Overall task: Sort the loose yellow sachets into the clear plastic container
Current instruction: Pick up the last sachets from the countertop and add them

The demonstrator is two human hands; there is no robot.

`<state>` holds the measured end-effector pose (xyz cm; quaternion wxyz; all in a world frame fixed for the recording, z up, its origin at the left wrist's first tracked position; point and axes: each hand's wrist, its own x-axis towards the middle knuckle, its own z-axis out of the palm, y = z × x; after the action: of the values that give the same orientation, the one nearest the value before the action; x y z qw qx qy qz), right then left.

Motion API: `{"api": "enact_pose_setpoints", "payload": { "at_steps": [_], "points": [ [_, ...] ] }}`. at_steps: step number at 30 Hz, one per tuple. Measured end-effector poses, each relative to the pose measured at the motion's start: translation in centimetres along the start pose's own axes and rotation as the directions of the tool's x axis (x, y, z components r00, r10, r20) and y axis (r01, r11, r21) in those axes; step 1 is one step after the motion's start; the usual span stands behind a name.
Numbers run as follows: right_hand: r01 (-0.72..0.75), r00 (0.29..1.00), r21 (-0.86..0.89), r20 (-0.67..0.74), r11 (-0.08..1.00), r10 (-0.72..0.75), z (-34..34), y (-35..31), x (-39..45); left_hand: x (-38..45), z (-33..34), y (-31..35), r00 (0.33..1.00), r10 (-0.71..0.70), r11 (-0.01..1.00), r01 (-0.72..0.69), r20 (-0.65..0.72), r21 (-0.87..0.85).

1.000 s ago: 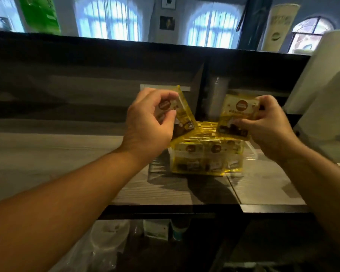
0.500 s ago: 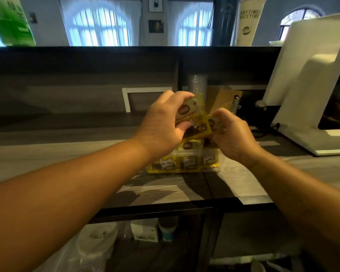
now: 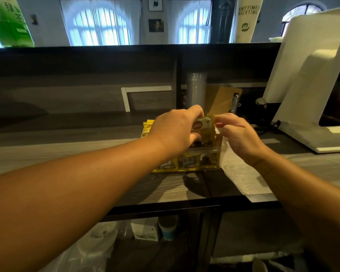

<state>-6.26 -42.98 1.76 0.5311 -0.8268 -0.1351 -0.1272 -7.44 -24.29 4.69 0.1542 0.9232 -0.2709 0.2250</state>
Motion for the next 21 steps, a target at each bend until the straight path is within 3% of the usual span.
{"api": "enact_pose_setpoints", "payload": {
  "at_steps": [3, 7, 10, 13, 16, 21],
  "points": [
    [0.059, 0.998, 0.056, -0.022, 0.997, -0.058, -0.2, 0.0, -0.5, 0.7, 1.2, 0.4, 0.999, 0.034, 0.996, -0.034, 0.008, 0.085],
    [0.118, 0.989, -0.306, -0.054, 0.945, -0.141, 0.0, 0.3, -1.2, 0.8, 2.6, 0.9, 0.996, 0.085, 0.986, -0.089, 0.033, 0.144],
    [0.127, 0.989, -0.395, -0.02, 0.91, -0.147, 0.2, 0.7, -1.8, 0.4, 3.0, 0.8, 0.991, 0.135, 0.979, -0.134, 0.006, 0.151],
    [0.204, 0.959, -0.538, -0.058, 0.818, -0.277, 0.5, 1.3, -2.0, -0.3, 2.8, 0.4, 0.992, 0.128, 0.988, -0.129, 0.013, 0.089],
    [0.26, 0.935, -0.555, -0.061, 0.79, -0.35, 0.7, 1.8, -2.2, -1.0, 2.6, 0.0, 0.996, 0.09, 0.996, -0.089, -0.012, 0.03],
    [0.152, 0.975, -0.572, -0.047, 0.806, -0.218, 0.4, 2.7, -1.7, -0.5, 3.0, 0.5, 0.989, 0.112, 0.971, -0.13, 0.099, 0.2]
  ]
}}
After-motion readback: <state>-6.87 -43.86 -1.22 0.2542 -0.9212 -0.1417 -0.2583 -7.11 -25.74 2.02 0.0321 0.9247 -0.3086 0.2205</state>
